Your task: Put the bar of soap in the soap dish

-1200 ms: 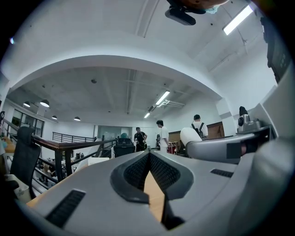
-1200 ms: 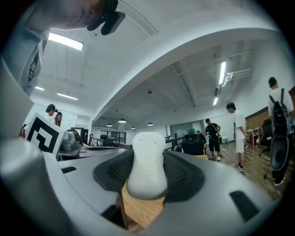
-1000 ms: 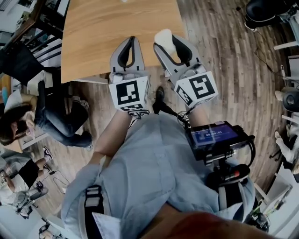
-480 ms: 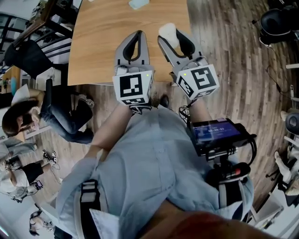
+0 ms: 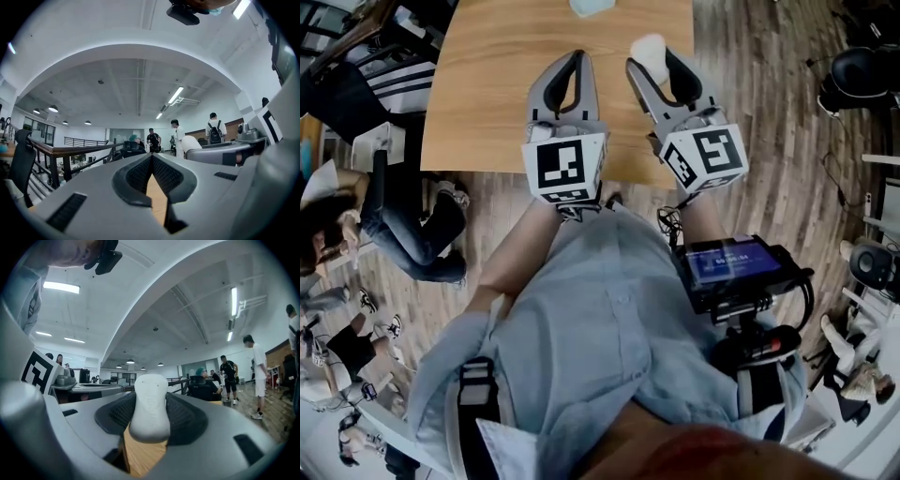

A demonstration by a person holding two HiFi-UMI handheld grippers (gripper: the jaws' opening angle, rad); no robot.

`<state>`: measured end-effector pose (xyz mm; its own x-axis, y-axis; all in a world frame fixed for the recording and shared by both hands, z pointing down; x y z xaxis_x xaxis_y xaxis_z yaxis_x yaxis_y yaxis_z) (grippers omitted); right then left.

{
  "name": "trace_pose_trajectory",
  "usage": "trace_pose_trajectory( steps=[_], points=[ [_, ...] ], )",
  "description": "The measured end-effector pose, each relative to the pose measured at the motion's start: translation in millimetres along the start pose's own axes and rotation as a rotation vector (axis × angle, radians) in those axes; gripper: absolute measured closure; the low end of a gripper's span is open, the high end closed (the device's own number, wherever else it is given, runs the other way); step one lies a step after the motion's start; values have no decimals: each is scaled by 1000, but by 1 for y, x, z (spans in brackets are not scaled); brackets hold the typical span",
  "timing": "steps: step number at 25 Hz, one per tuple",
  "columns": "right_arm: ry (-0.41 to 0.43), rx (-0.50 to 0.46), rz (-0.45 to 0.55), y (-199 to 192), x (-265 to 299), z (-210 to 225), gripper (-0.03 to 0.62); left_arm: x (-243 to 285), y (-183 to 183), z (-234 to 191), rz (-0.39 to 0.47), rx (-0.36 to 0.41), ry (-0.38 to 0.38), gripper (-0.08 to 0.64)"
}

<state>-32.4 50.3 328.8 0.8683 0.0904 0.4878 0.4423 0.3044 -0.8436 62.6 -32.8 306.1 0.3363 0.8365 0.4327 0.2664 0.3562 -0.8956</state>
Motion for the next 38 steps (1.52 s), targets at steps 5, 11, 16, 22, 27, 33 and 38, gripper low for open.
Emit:
trace_pose_trajectory(
  steps=[5,11,16,22,27,33,38],
  points=[
    [21,-13,2,0,20,7,385,18,1,-11,19,9,23,554],
    [-4,18,75,11,9,16,385,18,20,-10,34,75,21,554],
    [-31,24,133,23,-14,16,385,8,39,7,74,115,-8,554],
    [-41,-52,119,22,-19,27,385,7,35,18,151,62,3,554],
    [-114,-118,205,56,-24,43,385,16,68,25,253,111,-49,554],
    [-129,-129,213,52,-36,53,385,17,60,44,255,120,-80,554],
    [-129,-107,189,49,-34,55,385,16,65,42,233,148,-66,554]
  ],
)
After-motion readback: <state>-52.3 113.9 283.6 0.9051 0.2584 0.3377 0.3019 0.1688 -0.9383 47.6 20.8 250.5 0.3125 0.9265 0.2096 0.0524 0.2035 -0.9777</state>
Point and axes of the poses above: the fingertips, and each gripper's own axes: x forward along the fingers, z to its right, y out of its top, the point moved 4 cm from there along -x, backward along the fingers, and after that the axes turned 13 degrees about -z, right-handed, at the moved point
